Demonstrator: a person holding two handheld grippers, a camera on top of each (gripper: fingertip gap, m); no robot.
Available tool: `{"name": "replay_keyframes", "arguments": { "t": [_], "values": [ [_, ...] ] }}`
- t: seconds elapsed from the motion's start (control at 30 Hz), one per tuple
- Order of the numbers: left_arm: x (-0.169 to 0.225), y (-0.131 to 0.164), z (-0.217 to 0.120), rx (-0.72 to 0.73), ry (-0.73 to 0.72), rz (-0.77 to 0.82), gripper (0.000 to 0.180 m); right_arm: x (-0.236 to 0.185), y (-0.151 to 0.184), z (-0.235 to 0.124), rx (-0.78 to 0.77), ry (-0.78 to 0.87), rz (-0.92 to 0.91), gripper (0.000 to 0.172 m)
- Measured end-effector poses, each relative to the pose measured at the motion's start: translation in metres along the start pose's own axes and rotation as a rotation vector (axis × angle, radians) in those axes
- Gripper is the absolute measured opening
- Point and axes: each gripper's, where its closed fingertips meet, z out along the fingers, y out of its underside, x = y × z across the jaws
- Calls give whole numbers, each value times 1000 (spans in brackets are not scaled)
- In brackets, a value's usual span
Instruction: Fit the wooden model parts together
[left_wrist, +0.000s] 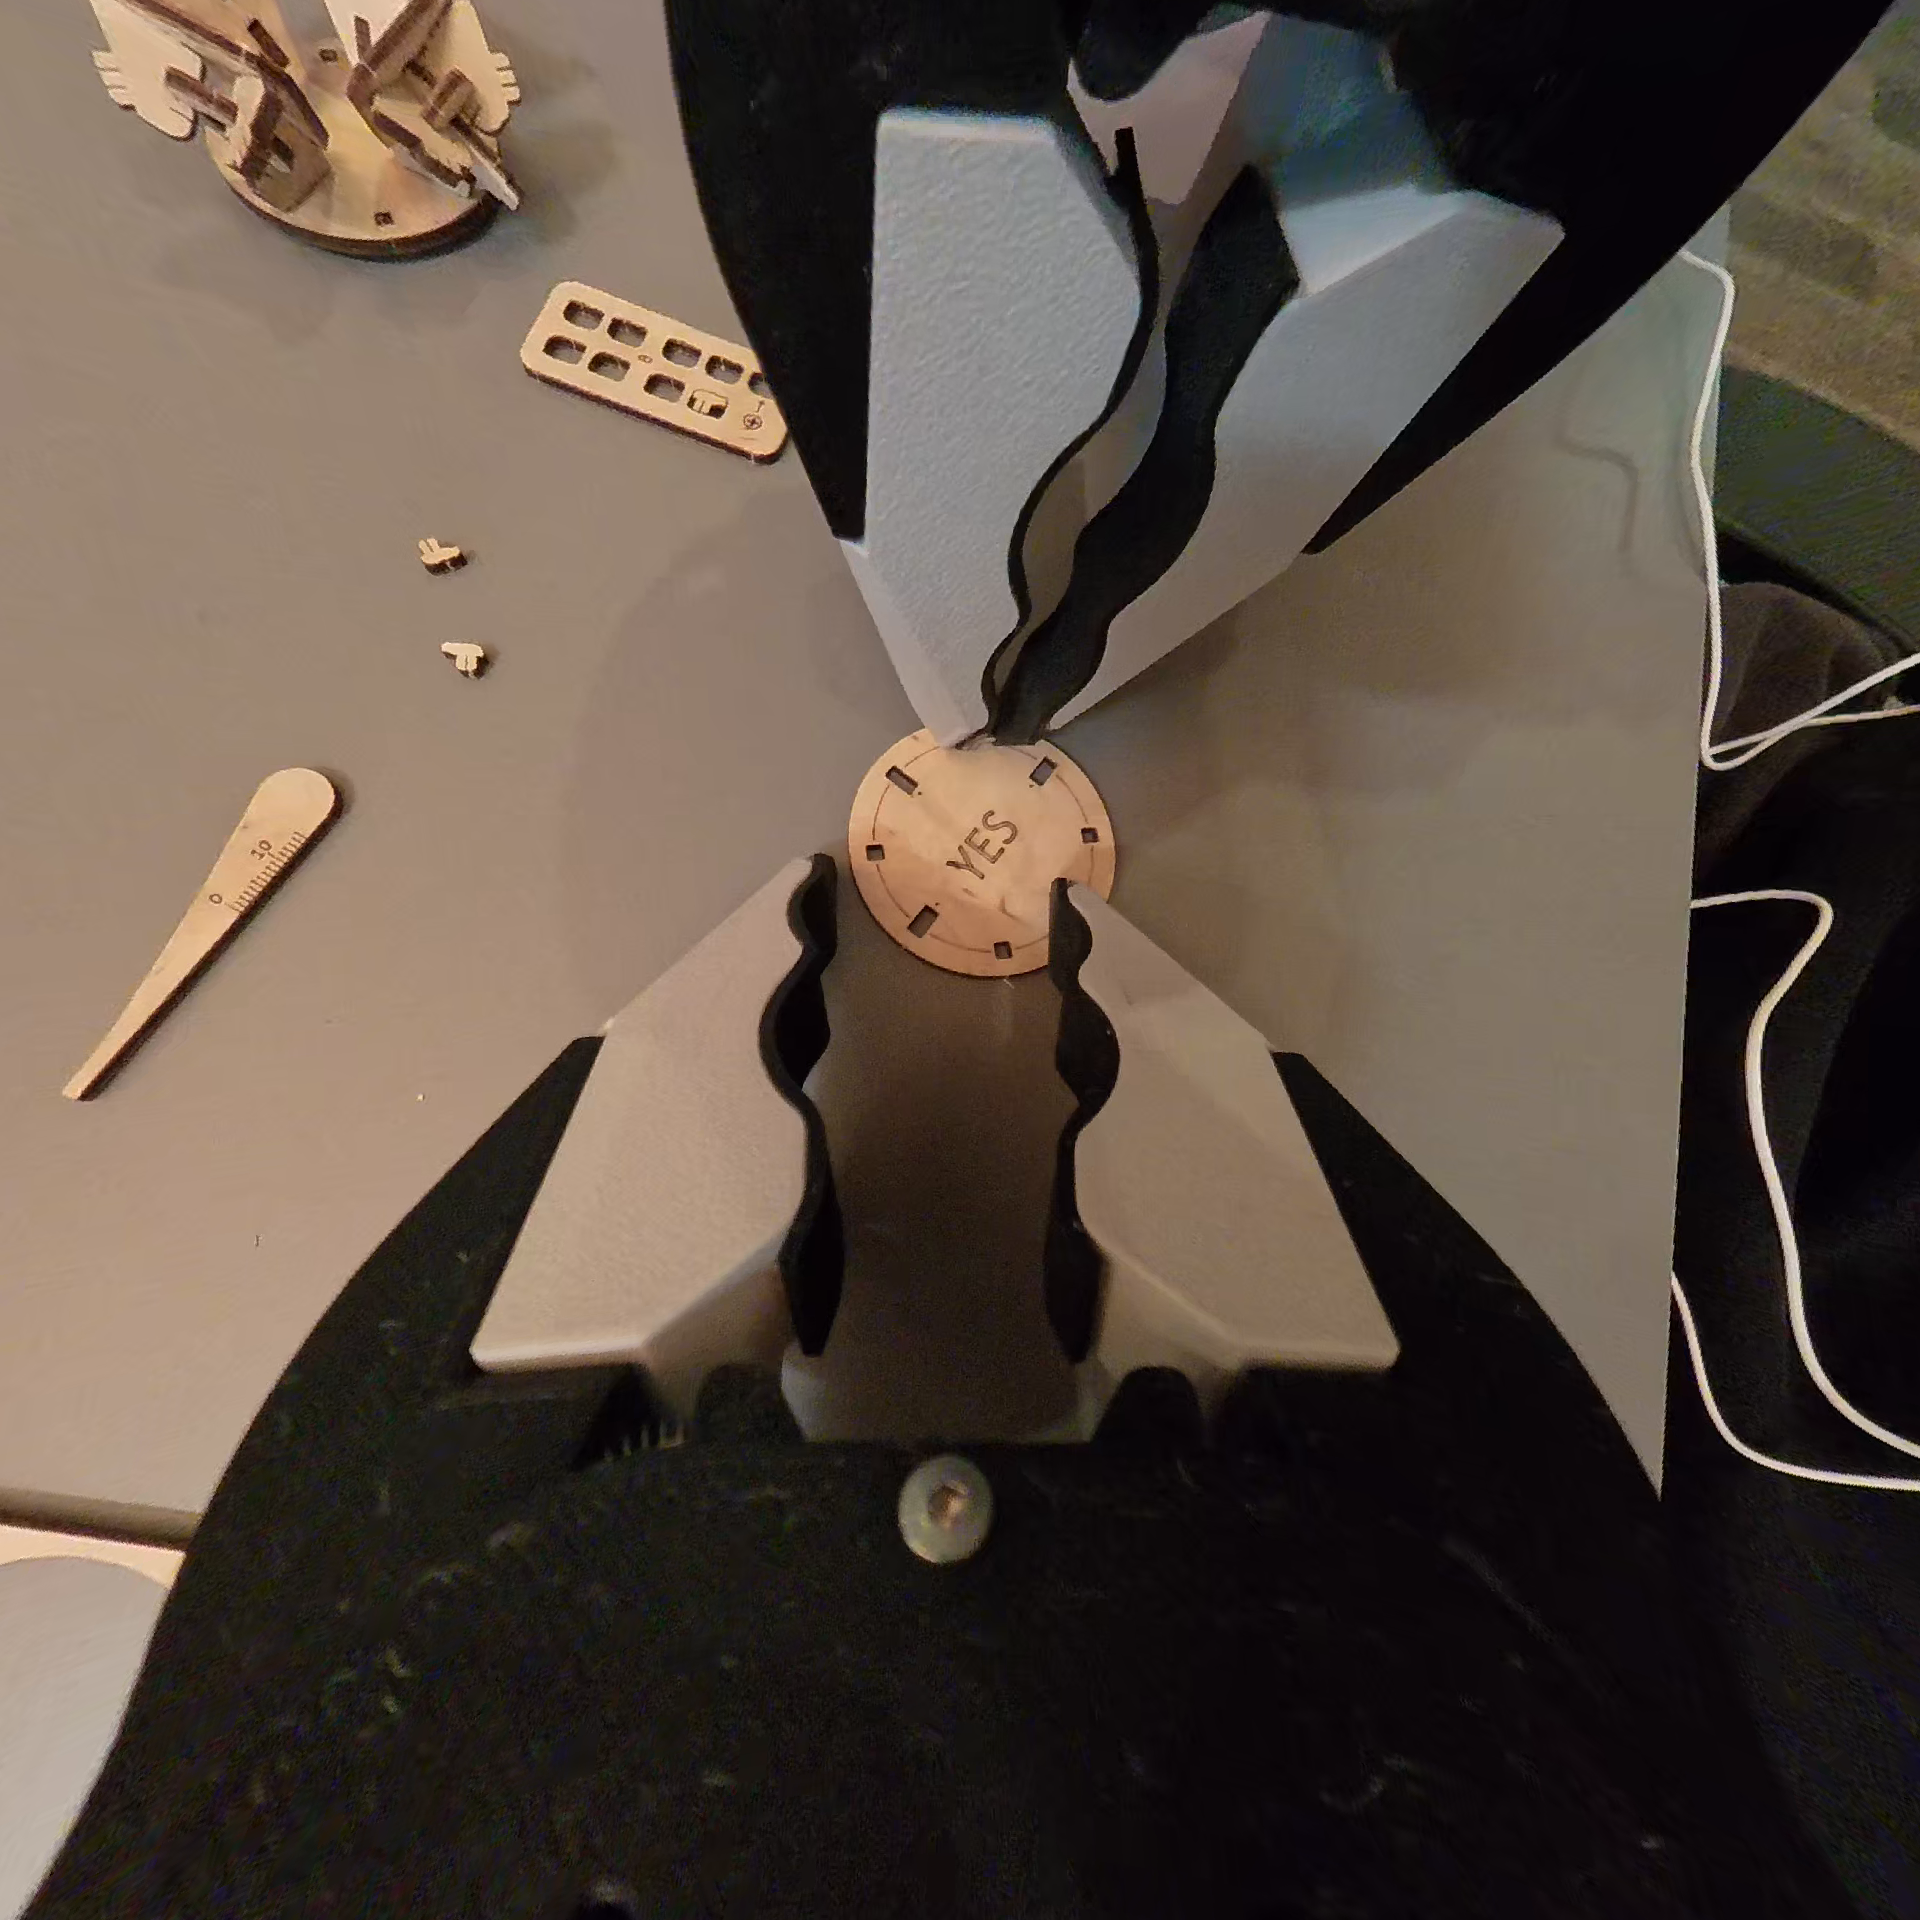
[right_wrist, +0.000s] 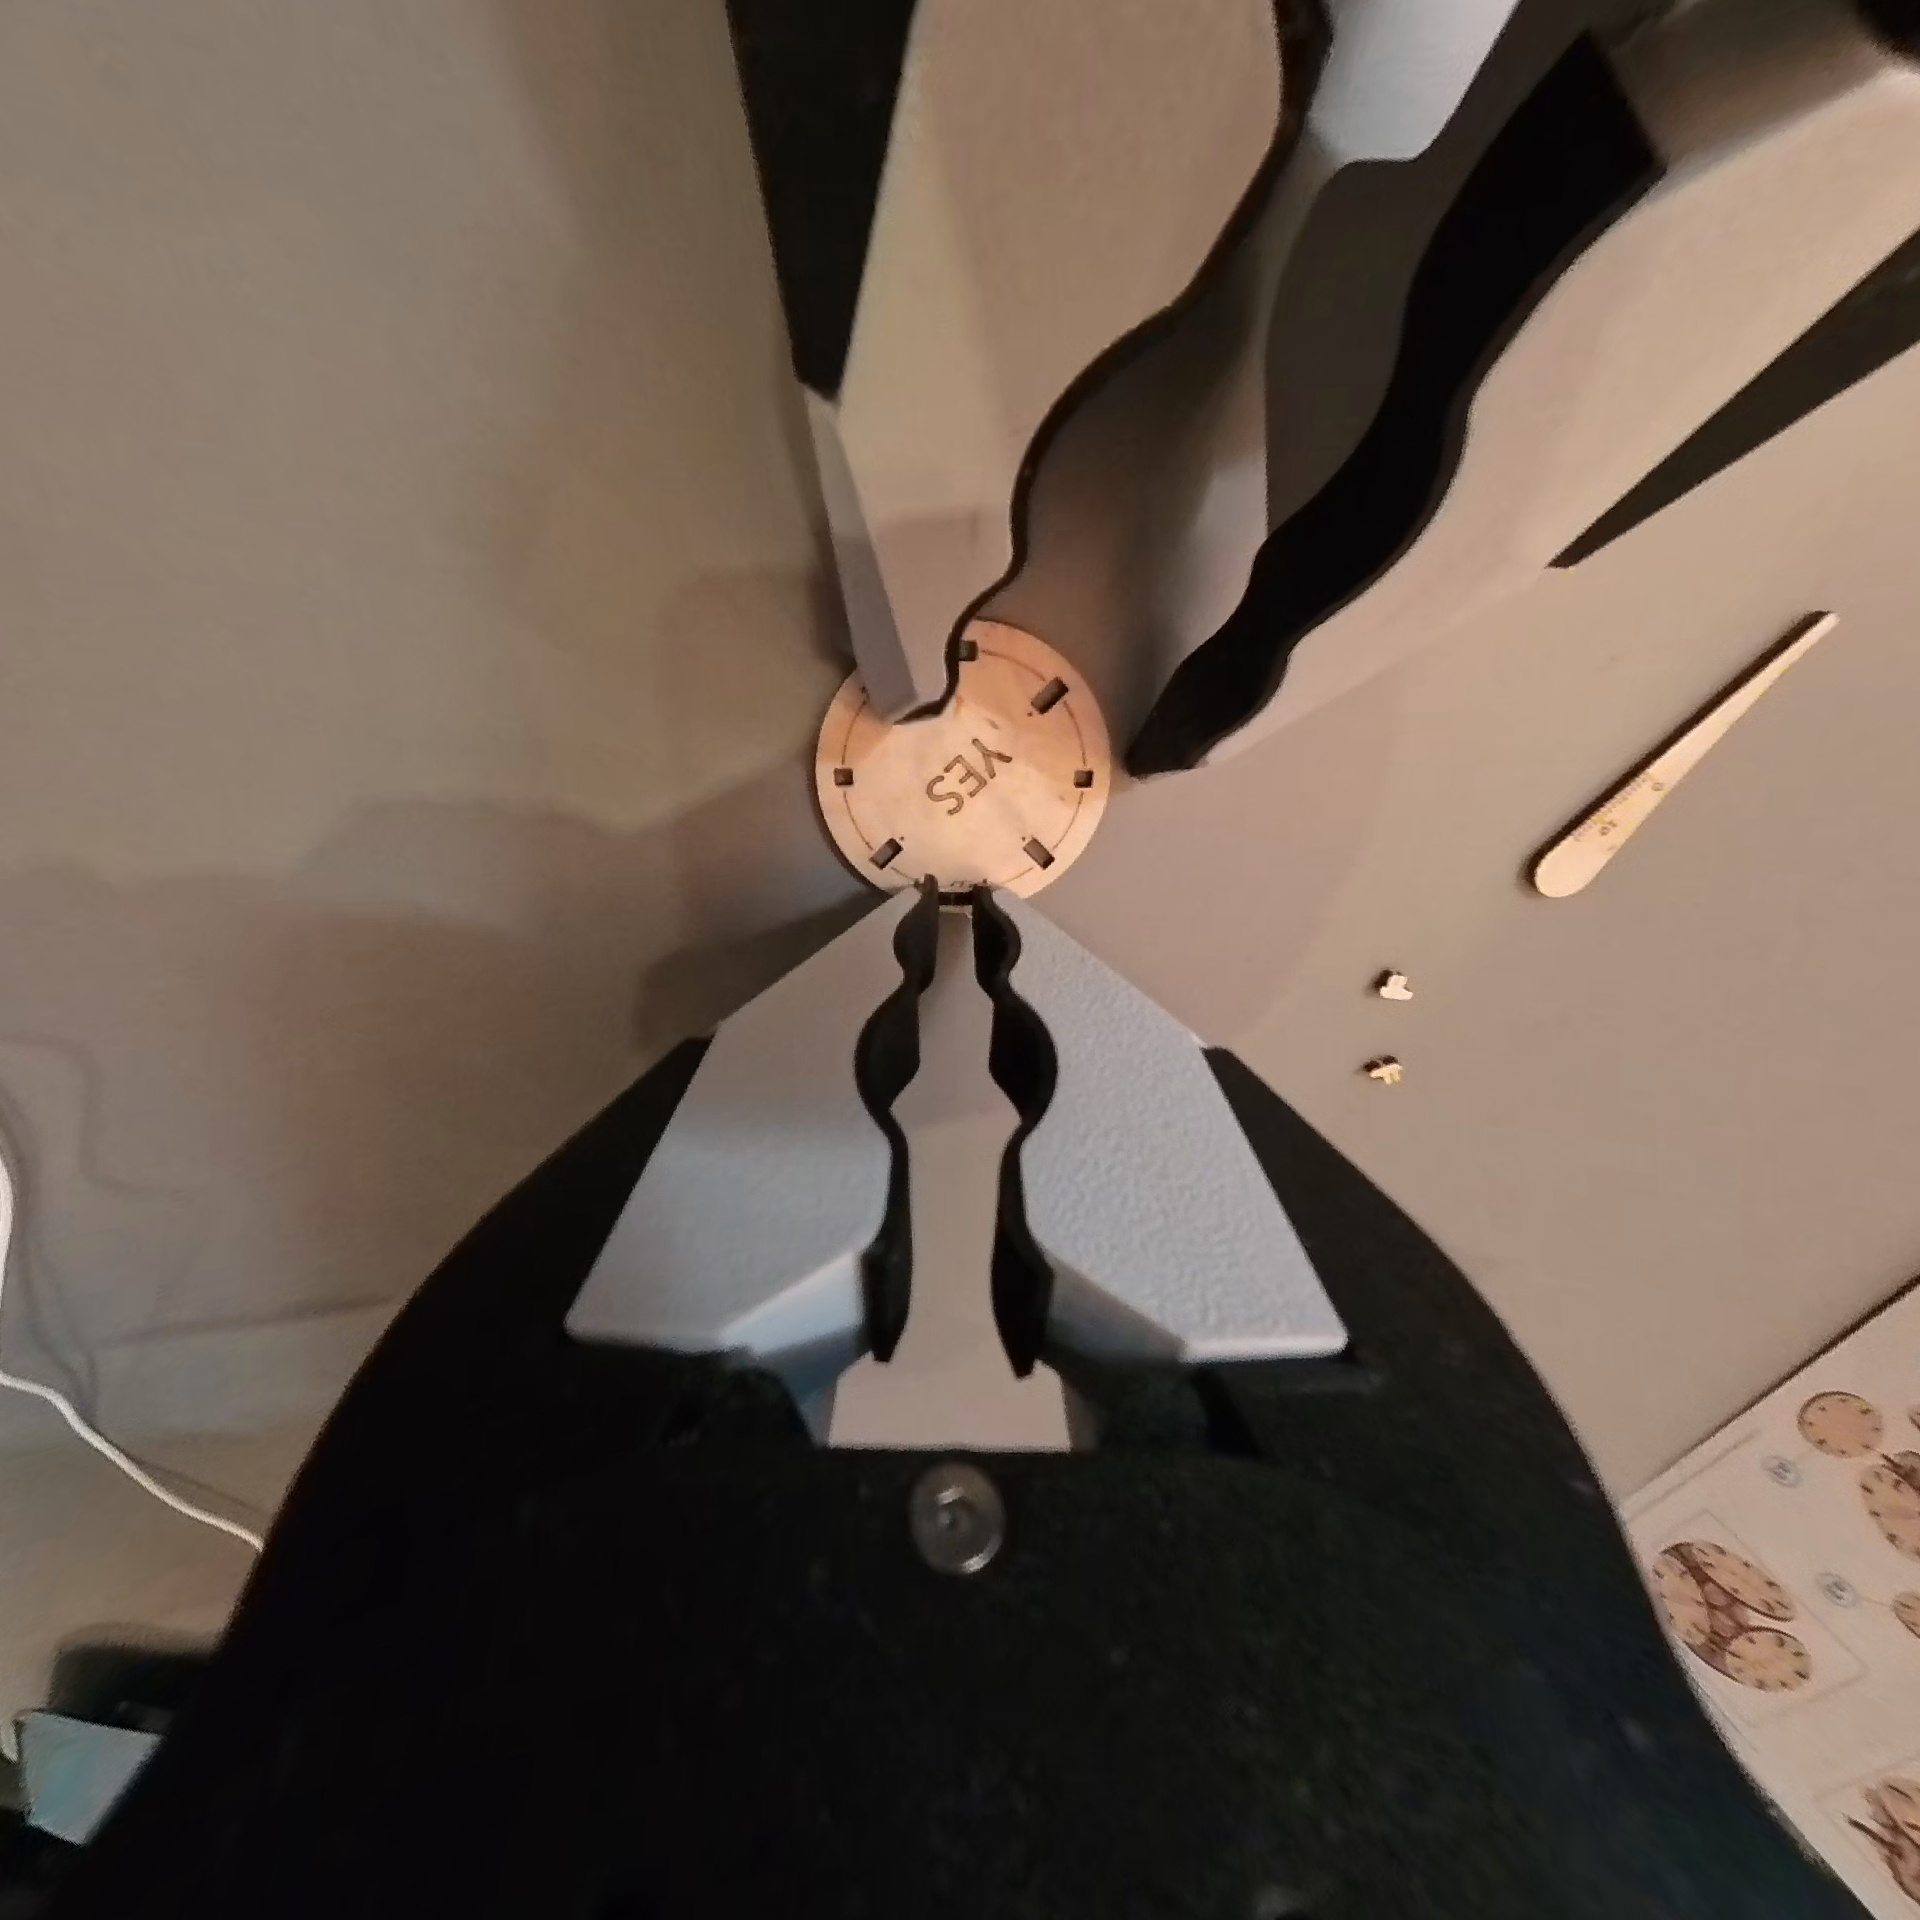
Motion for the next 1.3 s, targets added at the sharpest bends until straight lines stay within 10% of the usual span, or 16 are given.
{"name": "replay_keyframes", "arguments": {
  "t": [1.3],
  "values": [
    [0, -1, 0, 3, 9, -11, 39, 0, 3, -1, 29, 121, 2, 5]
  ]
}}
